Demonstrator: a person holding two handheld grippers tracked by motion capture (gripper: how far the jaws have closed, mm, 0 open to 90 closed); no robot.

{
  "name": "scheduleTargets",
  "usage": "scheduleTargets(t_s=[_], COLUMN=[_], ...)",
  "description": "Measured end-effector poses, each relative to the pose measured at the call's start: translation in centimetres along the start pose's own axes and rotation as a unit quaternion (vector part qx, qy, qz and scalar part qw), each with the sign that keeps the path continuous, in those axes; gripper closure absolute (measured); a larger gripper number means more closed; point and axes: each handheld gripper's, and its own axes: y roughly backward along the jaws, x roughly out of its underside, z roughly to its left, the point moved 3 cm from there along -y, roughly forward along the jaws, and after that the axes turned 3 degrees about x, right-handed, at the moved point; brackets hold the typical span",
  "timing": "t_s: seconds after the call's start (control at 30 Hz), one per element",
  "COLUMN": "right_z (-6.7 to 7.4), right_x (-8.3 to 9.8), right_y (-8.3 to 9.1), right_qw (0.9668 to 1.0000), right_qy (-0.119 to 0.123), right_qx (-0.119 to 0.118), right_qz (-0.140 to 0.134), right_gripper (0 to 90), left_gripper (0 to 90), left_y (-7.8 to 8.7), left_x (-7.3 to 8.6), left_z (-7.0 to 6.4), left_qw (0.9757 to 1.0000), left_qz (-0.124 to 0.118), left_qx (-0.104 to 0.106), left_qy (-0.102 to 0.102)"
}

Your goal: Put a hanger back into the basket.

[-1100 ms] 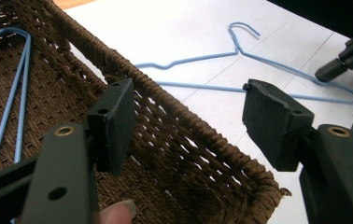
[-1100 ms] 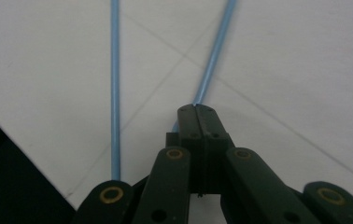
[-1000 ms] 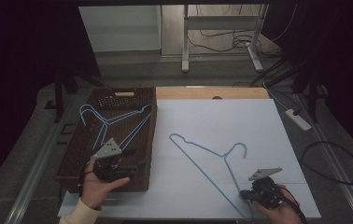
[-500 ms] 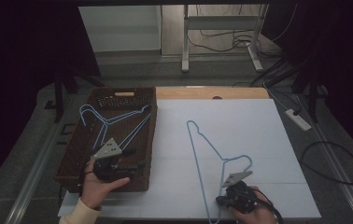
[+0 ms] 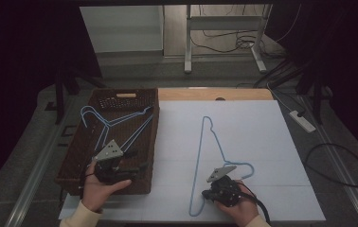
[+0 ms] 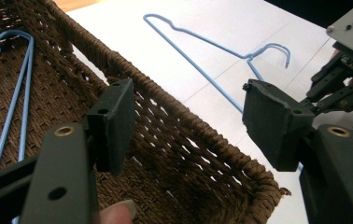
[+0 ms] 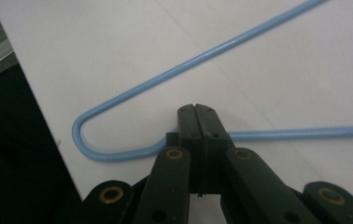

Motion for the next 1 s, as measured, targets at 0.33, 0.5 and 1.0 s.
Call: scheduleTargets(t_s=[0.33,0.5,1.0], right_z=[0.0,-0.1,-0.4], right_x=[-1.7,-2.7,-3.6], right_y=[-1.4,-2.1,-1.4], right_qw=[0.9998,0.9998,0.9988], right_qy=[0.011,0.011,0.012], right_qx=[0.003,0.0,-0.006], right_qz=[-0.013,-0.018,-0.047], right_gripper=[90.0,90.0,90.0], left_gripper=[36.1,36.1,36.1], left_y=[0.1,0.2,0.1], left_x=[0.0,0.0,0.0], left_z=[0.0,0.1,-0.1], left_qw=[1.0,1.0,1.0], left_qz=[-0.002,-0.003,-0.002], left_qx=[-0.001,-0.001,0.002], left_qy=[0.002,0.001,0.002])
